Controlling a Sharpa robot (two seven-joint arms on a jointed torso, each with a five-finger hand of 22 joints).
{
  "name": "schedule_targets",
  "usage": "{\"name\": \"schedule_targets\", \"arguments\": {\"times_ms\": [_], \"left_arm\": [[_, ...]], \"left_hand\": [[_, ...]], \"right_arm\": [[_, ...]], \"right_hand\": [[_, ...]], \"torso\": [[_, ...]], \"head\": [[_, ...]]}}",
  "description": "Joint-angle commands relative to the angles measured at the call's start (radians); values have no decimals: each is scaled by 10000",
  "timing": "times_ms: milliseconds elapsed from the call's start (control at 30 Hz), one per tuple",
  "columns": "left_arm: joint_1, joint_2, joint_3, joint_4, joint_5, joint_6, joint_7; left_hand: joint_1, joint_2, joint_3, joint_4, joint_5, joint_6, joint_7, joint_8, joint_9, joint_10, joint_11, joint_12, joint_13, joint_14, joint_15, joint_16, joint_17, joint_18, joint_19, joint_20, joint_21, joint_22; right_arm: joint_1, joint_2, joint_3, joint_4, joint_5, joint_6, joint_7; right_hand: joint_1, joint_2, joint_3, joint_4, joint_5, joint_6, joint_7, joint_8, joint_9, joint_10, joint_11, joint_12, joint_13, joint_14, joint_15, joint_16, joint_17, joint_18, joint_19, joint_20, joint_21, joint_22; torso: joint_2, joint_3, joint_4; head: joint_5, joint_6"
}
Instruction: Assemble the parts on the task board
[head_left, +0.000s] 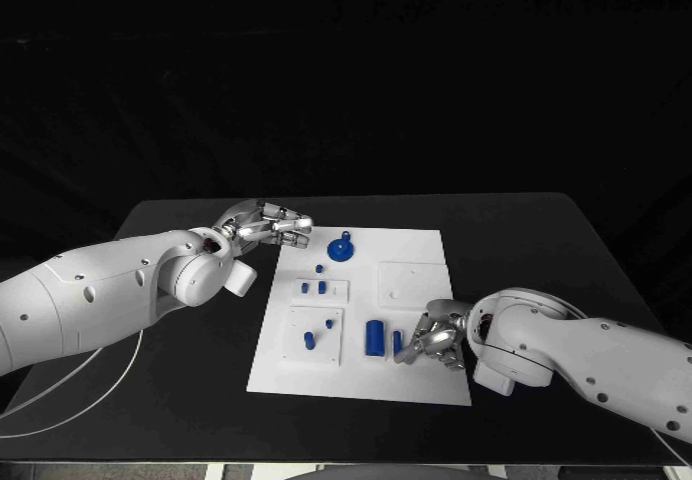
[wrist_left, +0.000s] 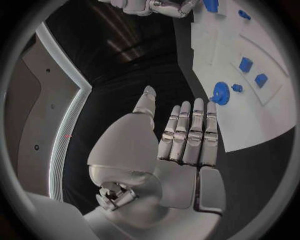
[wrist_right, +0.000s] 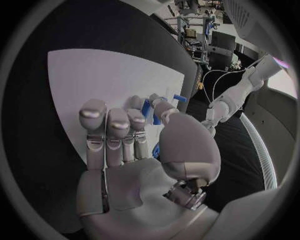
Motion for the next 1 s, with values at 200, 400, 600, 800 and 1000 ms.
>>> {"name": "schedule_targets", "arguments": {"times_ms": [200, 400, 600, 800, 1000], "left_arm": [[0, 19, -1, 8, -13, 154, 43], [0, 11, -5, 13, -13, 150, 39], [0, 10, -8, 17, -13, 154, 40], [0, 4, -10, 15, -13, 155, 34], [0, -19, -13, 17, -13, 127, 51]], "left_hand": [[32, -30, -13, 27, -12, -47, 29, -6, 2, -42, -14, -16, 6, -67, -35, -39, 13, -3, -48, 21, 47, -9], [32, -30, -13, 27, -12, -47, 29, -6, 2, -42, -14, -16, 6, -67, -35, -39, 13, -3, -48, 21, 47, -9], [32, -30, -13, 27, -12, -47, 29, -6, 2, -42, -14, -16, 6, -67, -35, -39, 13, -3, -48, 21, 47, -9], [32, -30, -13, 27, -12, -47, 29, -6, 2, -42, -14, -16, 6, -67, -35, -39, 13, -3, -48, 21, 47, -9], [32, -30, -13, 27, -12, -47, 29, -6, 2, -42, -14, -16, 6, -67, -35, -39, 13, -3, -48, 21, 47, -9]], "right_arm": [[-23, 149, -20, -448, 239, 595, -391], [-30, 280, -33, -729, 325, 578, -391], [-40, 338, -44, -850, 345, 539, -360], [-46, 304, -48, -843, 499, 465, -287], [-47, 192, -49, -767, 712, 423, -123]], "right_hand": [[101, 109, -211, -459, 342, -65, 26, -37, -26, 12, 2, -16, -11, 0, -50, -70, -26, 45, 504, -58, 1, 972], [53, 191, -241, -602, 392, -57, 21, -38, -26, 18, -4, -1, -3, 3, -49, -57, -17, 41, 508, -58, 16, 975], [33, 213, -252, -648, 414, -51, 18, -38, -25, 28, -5, 28, 13, 3, -49, -45, -9, 38, 509, -57, 25, 976], [-20, 202, -275, -641, 406, -54, 20, -39, -26, 25, -2, 19, 9, 0, -50, -47, -11, 41, 506, -60, 5, 970], [-23, -55, -468, -302, 441, -63, 33, -37, -28, 13, 9, -8, -6, -4, -48, -75, -31, 52, 503, -58, -24, 965]], "torso": [[-4, -4, 5], [-1, 1, 2], [4, 4, -10], [2, 9, -9], [2, 15, -8]], "head": [[0, -19], [7, -21], [2, -12], [2, -17], [2, 0]]}}
